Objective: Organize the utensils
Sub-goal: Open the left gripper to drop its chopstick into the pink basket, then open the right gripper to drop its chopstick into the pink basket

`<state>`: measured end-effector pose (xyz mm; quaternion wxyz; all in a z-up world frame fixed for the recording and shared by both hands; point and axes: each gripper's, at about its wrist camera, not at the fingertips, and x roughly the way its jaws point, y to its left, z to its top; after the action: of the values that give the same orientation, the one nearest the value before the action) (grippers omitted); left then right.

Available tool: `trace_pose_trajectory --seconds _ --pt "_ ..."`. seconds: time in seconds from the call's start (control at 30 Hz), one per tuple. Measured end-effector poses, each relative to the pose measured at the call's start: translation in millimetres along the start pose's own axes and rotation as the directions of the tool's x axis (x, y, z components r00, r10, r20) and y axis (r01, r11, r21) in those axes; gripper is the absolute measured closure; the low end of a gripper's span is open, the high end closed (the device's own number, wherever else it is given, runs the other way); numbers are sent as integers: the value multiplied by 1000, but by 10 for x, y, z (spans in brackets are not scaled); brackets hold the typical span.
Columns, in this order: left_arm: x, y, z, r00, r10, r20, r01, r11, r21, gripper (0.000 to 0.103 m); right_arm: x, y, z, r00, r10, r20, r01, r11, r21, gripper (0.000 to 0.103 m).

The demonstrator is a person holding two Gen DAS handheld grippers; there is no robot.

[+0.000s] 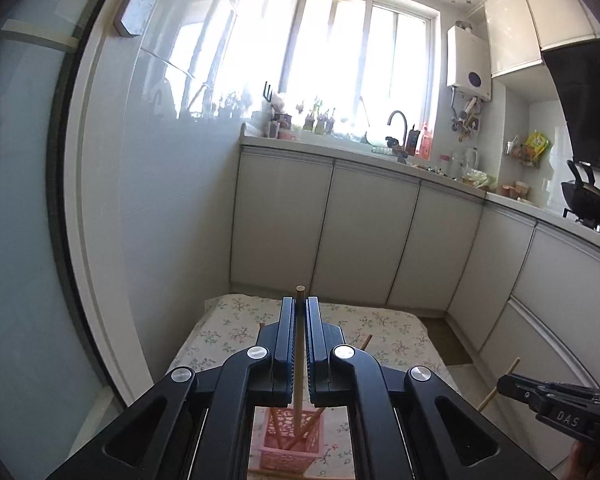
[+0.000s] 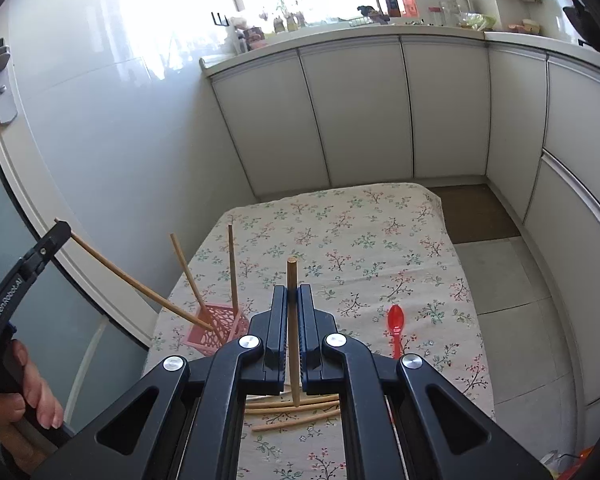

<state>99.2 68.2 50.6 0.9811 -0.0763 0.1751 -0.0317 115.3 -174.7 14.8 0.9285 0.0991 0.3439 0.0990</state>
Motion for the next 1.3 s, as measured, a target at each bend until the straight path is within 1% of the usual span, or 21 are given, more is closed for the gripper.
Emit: trace_pose_trajectory --seconds 0.13,0.3,0.4,0.5,0.53,0.57,0.6,0.63,0.67,0.7,0.8,0.87,1.1,1.3 --pt "349 49 -128 996 22 -87 -22 1000 -8 99 13 13 7 1000 3 -1 -3 1000 4 98" --pt "742 141 -320 980 21 -198 -30 999 -40 99 43 13 5 1000 6 -6 -6 1000 4 98" --pt "832 181 -370 978 23 -209 -35 998 -53 99 43 19 8 1000 8 -5 -8 1000 7 98" --pt "860 206 -391 982 16 -186 -27 998 -59 96 46 25 17 1000 15 -3 -15 1000 10 98" --pt "886 217 -401 982 14 -187 -26 998 -62 92 47 32 17 1000 18 -2 -18 1000 11 98" --pt "911 224 -412 980 11 -200 -24 998 -64 80 46 43 21 1000 20 0 -20 1000 10 98" --pt "938 235 -427 976 5 -217 -21 997 -70 73 44 56 23 1000 23 2 -23 1000 10 98" --pt "952 258 -431 974 -1 -225 -18 997 -80 61 43 63 32 1000 25 4 -25 1000 10 98" --pt "942 268 -441 974 -6 -227 -15 996 -90 56 38 77 40 1000 28 8 -28 1000 9 98" --pt "929 271 -444 973 -8 -233 -14 996 -93 55 34 94 51 999 31 12 -31 999 9 98" --pt "866 297 -465 967 -6 -255 -18 996 -90 47 5 151 93 999 41 29 -42 999 9 98" --pt "841 329 -495 960 0 -279 -27 995 -93 42 -24 195 138 998 49 46 -50 999 12 98" --pt "798 459 -691 920 31 -391 -67 995 -78 36 -128 419 315 986 103 130 -106 994 18 98" --pt "802 502 -801 898 42 -437 -71 996 -50 34 44 662 388 977 141 163 -143 990 4 98"
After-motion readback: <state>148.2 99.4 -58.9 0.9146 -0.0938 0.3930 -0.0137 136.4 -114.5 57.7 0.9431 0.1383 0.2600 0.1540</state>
